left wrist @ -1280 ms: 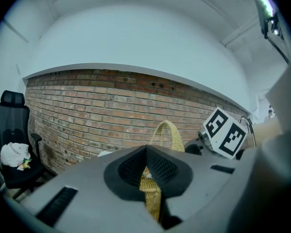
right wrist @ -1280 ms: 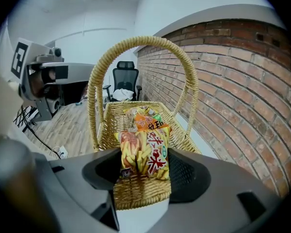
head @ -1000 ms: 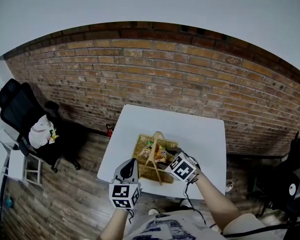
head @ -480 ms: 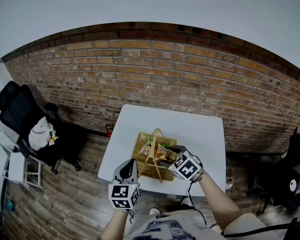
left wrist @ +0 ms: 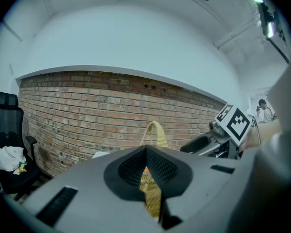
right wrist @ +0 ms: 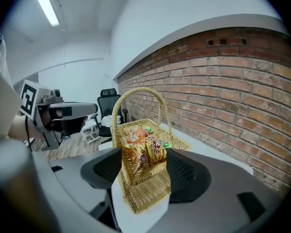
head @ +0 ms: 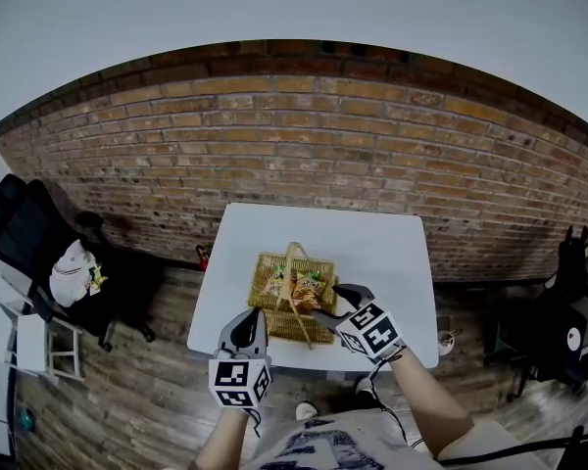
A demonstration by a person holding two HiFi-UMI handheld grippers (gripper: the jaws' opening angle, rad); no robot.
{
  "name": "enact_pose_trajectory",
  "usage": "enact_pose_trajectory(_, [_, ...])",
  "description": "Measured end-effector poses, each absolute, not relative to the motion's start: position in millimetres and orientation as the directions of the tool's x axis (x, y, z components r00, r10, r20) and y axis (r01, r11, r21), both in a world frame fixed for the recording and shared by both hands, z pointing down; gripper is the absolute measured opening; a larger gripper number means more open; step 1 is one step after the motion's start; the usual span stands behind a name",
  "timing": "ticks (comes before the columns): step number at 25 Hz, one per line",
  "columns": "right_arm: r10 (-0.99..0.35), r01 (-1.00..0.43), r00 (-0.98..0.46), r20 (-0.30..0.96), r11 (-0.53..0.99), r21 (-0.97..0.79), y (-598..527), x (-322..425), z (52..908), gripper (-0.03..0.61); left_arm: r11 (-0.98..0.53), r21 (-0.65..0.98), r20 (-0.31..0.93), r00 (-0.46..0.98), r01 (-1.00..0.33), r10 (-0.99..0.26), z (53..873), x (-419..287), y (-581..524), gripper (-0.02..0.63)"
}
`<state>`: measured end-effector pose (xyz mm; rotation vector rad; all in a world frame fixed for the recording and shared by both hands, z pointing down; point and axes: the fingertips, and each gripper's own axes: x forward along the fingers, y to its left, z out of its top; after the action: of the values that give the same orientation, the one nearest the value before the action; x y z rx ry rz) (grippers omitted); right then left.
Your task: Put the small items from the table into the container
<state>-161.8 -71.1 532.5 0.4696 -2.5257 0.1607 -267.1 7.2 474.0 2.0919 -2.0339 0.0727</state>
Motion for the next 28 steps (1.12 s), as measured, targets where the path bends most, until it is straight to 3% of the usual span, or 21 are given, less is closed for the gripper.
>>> enact_pose_trajectory(7, [-0.468, -0.506, -0.780, 0.416, 0.862, 0.020, -67, -135, 495, 0.282, -0.057, 0.119, 0.175, 0.078, -0.991, -0.982, 463, -250, 10, 0.049])
enact_pose_trajectory(21, [-0.646, -0.667, -0.726, 0.236, 0.745, -0.013, -73, -70, 442, 0.031, -0.101, 0.108, 0.127, 0.114, -0.989, -0.985, 426, -203, 4, 0.049])
enact_pose_trajectory(28, [-0.660, -0.679, -0.723, 0.203, 0.733, -0.034, -76, -41, 434, 0.020, -0.112, 0.096, 0.104, 0.122, -0.989, -0.987, 411, -172, -8, 0.049])
